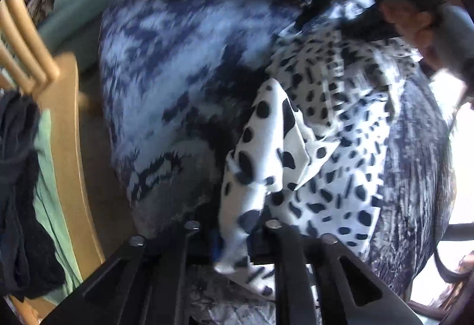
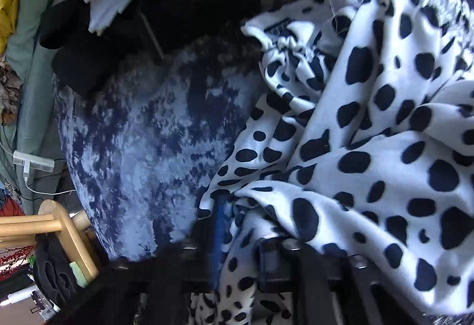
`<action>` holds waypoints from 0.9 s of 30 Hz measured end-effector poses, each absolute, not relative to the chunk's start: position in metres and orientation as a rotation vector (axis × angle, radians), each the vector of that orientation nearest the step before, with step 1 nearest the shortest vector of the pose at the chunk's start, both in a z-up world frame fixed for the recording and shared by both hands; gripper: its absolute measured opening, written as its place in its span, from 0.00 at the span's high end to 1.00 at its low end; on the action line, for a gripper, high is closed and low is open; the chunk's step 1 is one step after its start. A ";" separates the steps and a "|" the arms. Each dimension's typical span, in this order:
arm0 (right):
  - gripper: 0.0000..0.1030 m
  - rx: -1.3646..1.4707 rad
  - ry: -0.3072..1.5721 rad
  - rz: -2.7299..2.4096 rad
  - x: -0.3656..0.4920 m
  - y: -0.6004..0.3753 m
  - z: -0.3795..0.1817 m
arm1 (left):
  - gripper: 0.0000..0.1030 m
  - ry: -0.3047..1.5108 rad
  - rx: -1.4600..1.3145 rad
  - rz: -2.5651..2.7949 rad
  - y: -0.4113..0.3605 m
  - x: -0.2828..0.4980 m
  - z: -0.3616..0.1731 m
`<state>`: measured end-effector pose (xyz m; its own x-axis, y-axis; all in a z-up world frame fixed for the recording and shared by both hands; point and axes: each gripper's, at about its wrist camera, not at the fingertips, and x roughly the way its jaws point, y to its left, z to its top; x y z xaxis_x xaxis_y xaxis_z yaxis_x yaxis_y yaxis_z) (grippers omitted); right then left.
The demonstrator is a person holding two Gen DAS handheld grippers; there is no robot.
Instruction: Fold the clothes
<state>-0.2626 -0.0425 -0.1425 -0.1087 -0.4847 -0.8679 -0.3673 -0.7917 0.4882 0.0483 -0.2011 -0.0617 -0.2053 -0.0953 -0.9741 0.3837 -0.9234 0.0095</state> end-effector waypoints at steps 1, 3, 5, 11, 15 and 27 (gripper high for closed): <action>0.65 2.041 -0.991 -2.042 -0.263 -0.043 -0.142 | 0.75 0.341 1.761 -2.175 -0.203 0.048 -0.064; 0.57 2.030 -1.012 -2.030 -0.264 -0.044 -0.140 | 0.64 0.316 1.780 -2.146 -0.205 0.049 -0.064; 0.54 2.039 -1.005 -2.032 -0.265 -0.047 -0.135 | 0.49 0.262 1.795 -2.120 -0.206 0.051 -0.061; 0.43 2.150 -0.855 -2.021 -0.271 -0.058 -0.116 | 0.37 0.243 1.828 -2.055 -0.223 0.054 -0.042; 0.42 2.235 -0.661 -2.013 -0.274 -0.065 -0.092 | 0.36 0.307 1.844 -2.037 -0.232 0.053 -0.022; 0.41 2.114 -1.394 -2.135 -0.174 0.018 -0.006 | 0.32 0.411 1.903 -2.204 -0.205 0.031 0.039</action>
<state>-0.1739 0.0177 -0.0062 -0.1765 -0.4236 -0.8885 -0.6430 -0.6338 0.4299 0.0308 -0.2053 0.0393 -0.1508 0.0300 -0.9881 0.3284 -0.9413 -0.0787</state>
